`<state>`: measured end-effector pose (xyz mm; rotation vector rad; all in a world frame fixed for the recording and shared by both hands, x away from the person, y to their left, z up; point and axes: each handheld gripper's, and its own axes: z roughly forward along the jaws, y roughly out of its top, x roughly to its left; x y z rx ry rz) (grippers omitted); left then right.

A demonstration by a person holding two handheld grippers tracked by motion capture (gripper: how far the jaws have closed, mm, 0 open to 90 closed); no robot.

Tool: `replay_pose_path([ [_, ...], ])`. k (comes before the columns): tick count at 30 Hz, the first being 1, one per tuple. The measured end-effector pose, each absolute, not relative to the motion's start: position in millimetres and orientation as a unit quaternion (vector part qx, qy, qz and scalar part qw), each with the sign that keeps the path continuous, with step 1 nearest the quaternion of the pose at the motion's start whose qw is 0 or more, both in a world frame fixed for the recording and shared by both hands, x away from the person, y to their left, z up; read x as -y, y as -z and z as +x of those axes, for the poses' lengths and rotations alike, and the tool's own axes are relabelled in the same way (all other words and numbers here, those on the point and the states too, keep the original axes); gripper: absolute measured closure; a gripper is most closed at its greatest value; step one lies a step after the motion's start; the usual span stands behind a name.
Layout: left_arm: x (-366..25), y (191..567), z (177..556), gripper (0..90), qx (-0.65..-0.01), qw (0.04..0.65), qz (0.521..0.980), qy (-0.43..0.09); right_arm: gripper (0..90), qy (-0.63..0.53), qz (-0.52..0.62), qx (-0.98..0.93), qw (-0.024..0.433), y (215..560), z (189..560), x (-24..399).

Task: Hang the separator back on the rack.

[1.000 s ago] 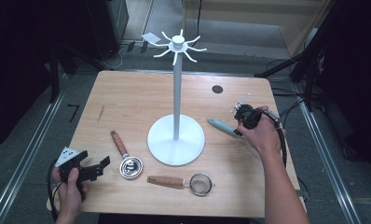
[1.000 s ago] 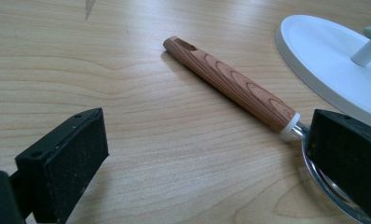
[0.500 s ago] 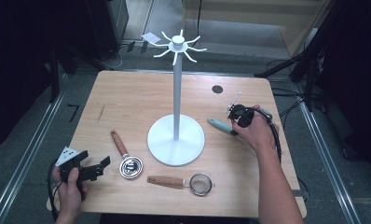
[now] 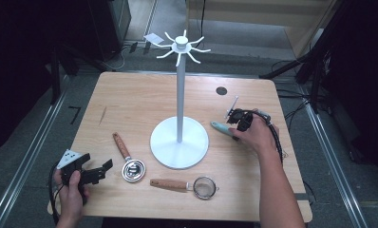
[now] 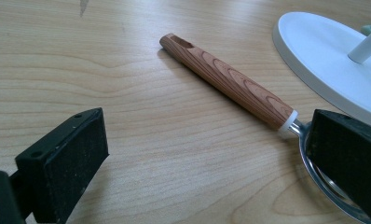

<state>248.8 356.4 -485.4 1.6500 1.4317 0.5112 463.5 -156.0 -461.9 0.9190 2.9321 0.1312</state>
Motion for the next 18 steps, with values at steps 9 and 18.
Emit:
replay_pose_path([
  [9, -356.2, 485.6, 248.9, 0.0, -0.575, 0.433, 0.663, -0.204, 62.7, -0.015, 0.335, -0.942, 0.004, 462.4, 470.1, 152.1],
  [18, -356.6, 485.7, 249.3, 0.0, -0.575, 0.434, 0.663, -0.2, 70.9, -0.002, 0.332, -0.943, 0.0, 461.5, 469.6, 148.2],
])
